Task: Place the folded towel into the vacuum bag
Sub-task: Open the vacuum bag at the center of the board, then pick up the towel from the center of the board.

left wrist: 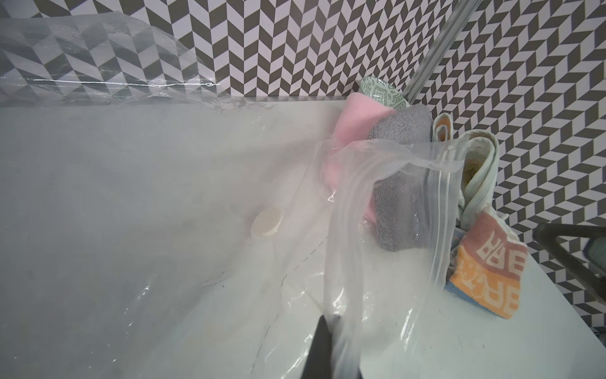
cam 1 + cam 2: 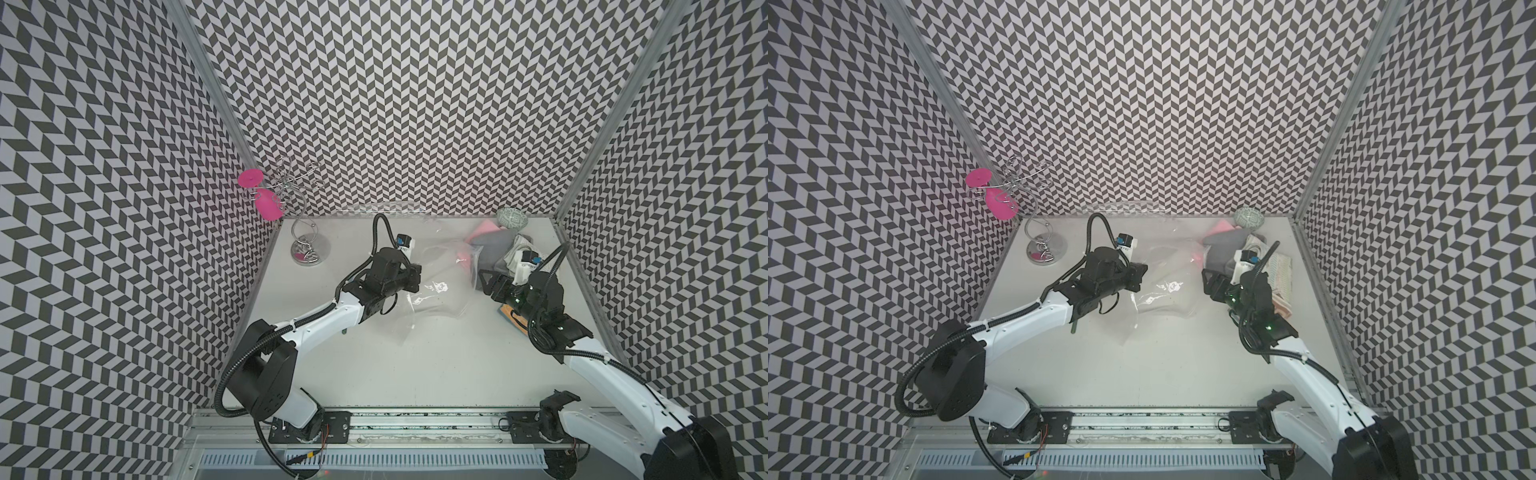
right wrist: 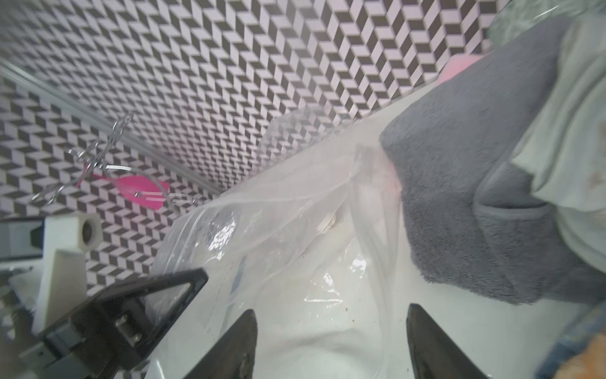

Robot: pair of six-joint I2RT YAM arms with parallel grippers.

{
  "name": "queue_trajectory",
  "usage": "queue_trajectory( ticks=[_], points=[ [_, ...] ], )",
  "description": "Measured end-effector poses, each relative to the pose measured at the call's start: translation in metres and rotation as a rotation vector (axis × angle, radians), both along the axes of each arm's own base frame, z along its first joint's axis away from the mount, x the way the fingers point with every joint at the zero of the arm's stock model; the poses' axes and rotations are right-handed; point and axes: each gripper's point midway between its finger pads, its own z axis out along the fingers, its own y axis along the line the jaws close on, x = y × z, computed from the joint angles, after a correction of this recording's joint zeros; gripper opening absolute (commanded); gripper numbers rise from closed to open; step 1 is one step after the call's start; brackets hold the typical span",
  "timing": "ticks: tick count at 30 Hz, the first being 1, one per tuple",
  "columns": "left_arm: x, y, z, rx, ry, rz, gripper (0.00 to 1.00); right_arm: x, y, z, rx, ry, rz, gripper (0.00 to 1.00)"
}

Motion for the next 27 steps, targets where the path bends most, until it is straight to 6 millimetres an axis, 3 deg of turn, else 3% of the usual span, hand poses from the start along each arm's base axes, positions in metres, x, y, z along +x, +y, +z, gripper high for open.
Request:
queue_trajectory(
  ticks=[4,7,10,15,18,27],
  points=[
    [-0.001,-0.002,-0.001,-0.008,0.008,-0.012,0.00,0.012,-0.044,0.010,0.003,0.020,-0.177,0.73],
    [-0.002,-0.004,-0.002,-0.010,0.012,-0.019,0.00,0.019,-0.078,0.002,0.012,0.077,-0.300,0.78],
    [-0.003,-0.005,-0.001,-0.014,0.012,-0.026,0.00,0.014,-0.108,-0.024,0.030,0.178,-0.424,0.82],
    [-0.005,-0.007,-0.001,-0.020,0.016,-0.042,0.00,-0.018,-0.152,-0.081,0.077,0.371,-0.625,0.86],
    [-0.006,-0.009,0.000,-0.026,0.018,-0.049,0.00,-0.038,-0.165,-0.108,0.079,0.461,-0.695,0.86],
    [-0.006,-0.011,0.000,-0.025,0.015,-0.063,0.00,-0.076,-0.169,-0.170,0.063,0.636,-0.741,0.85]
  ],
)
